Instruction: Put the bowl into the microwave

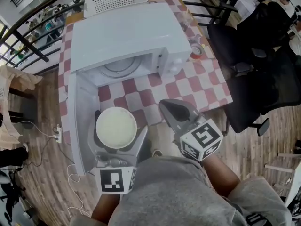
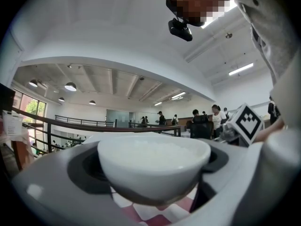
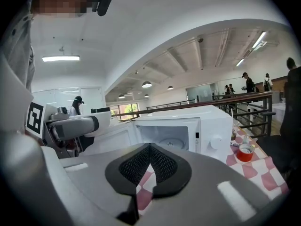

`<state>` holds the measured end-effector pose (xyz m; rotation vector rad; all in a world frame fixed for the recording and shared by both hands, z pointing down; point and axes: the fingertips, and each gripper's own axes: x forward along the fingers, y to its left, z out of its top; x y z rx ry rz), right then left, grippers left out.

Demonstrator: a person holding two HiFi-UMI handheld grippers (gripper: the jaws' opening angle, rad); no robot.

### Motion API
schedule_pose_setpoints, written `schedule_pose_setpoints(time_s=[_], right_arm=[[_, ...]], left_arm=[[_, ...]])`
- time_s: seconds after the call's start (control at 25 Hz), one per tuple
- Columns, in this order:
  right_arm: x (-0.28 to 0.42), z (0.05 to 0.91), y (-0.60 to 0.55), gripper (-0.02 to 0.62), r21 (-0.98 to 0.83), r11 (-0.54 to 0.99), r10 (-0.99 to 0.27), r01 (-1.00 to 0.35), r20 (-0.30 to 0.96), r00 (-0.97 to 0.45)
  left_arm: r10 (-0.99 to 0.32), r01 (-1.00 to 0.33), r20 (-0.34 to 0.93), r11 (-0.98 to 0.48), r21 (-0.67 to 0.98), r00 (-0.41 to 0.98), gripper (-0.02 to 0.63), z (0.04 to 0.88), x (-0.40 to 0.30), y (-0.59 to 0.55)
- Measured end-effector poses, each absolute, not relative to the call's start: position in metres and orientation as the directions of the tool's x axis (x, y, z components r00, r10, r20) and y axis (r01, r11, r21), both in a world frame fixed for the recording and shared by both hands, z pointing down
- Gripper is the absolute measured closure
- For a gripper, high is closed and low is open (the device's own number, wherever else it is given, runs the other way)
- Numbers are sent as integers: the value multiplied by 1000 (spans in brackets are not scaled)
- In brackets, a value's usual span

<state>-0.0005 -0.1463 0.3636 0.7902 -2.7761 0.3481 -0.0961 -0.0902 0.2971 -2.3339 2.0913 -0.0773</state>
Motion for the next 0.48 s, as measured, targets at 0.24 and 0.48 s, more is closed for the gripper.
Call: schedule_pose_setpoints(time_s=[0.24, 0.48], right_arm=[[-13, 363, -161, 597, -156, 825, -486, -543, 293, -823], [-28, 365, -169, 597, -154, 825, -486, -544, 300, -821]], left_arm=[[-992, -992, 36, -125, -34, 123, 71, 300, -108, -107], [-988, -989, 46, -145, -23, 144, 71, 306, -118, -116]])
